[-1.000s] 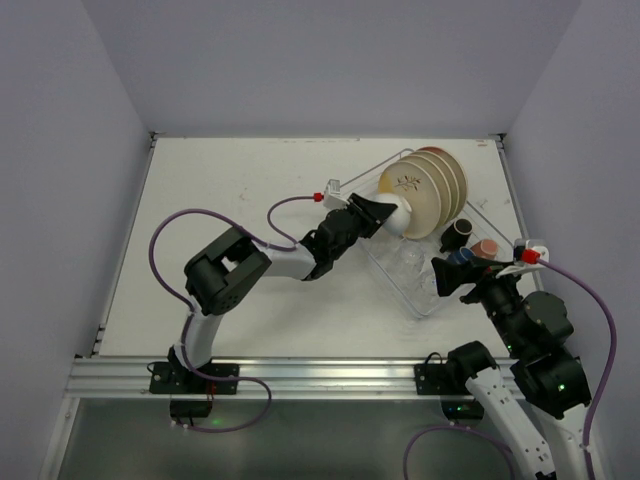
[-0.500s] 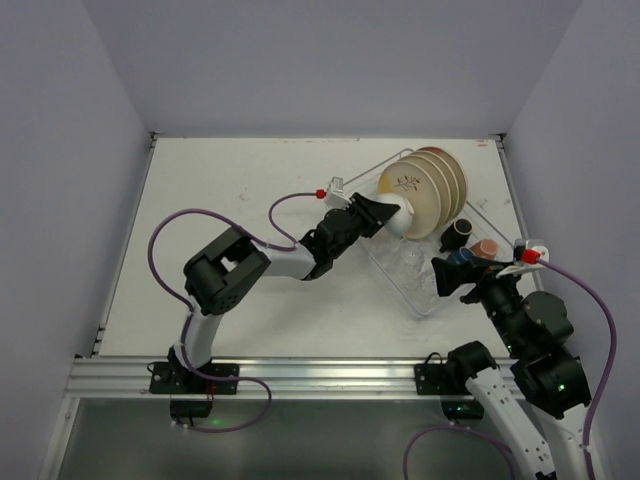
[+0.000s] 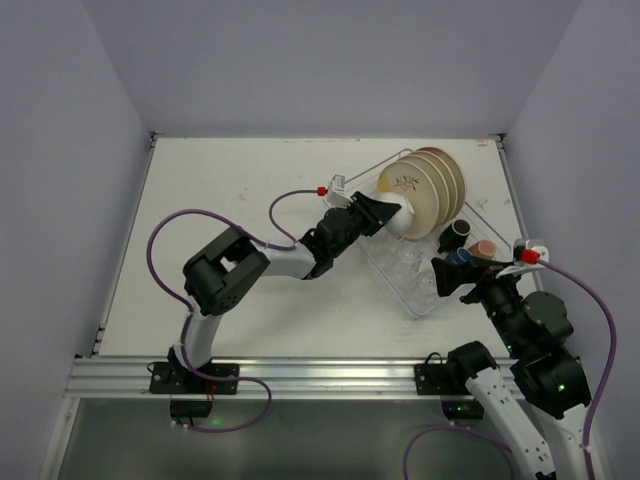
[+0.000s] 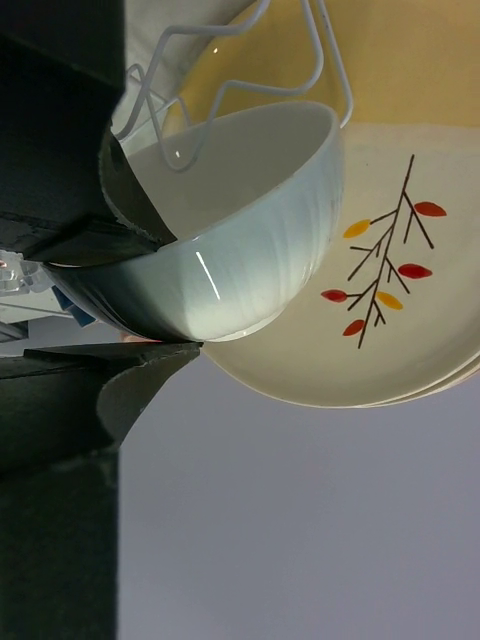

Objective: Unload the mixed dishes from the dish rack

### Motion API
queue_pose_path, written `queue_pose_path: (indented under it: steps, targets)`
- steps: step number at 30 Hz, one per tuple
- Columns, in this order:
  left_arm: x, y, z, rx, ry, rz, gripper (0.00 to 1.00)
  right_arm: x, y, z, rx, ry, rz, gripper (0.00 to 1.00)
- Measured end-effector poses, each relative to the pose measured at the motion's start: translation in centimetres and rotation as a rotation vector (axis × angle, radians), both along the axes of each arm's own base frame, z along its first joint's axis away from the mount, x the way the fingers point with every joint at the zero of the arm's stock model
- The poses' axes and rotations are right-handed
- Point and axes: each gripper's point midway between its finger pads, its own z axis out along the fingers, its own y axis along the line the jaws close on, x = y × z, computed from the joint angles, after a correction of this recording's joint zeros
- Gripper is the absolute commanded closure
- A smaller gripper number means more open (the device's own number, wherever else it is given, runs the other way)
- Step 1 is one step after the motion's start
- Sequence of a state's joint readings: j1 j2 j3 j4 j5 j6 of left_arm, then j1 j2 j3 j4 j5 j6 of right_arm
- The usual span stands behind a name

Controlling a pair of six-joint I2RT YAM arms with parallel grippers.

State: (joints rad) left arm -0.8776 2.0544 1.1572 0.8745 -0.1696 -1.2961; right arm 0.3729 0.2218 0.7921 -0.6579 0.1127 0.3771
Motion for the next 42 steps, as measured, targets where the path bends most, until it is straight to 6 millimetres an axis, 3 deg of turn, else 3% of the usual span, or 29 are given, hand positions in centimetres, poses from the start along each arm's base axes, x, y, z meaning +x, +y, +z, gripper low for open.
queue_pose_path:
  steps: [14, 18, 24, 29, 35, 42]
  targets:
    - [0.0, 0.0, 2.1, -0.040, -0.028, -0.002, 1.00, 0.0, 0.0, 0.0, 0.000, 0.000, 0.000, 0.01]
    - [0.5, 1.0, 4.8, -0.072, -0.059, 0.045, 1.00, 0.0, 0.0, -0.1, -0.001, 0.002, 0.000, 0.01]
    - [1.6, 2.5, 5.6, -0.055, -0.053, 0.111, 1.00, 0.0, 0.0, -0.1, -0.001, 0.003, 0.000, 0.01]
    - [1.7, 2.8, 4.3, 0.000, -0.034, 0.124, 1.00, 0.1, 0.1, -0.5, -0.004, 0.012, 0.000, 0.01]
    - [1.5, 3.0, 4.2, 0.063, -0.058, 0.119, 1.00, 0.1, 0.1, -0.5, -0.004, 0.011, 0.000, 0.01]
    - [0.8, 5.3, 7.7, 0.255, -0.166, 0.143, 1.00, 0.1, 0.1, -0.5, -0.002, 0.012, -0.001, 0.01]
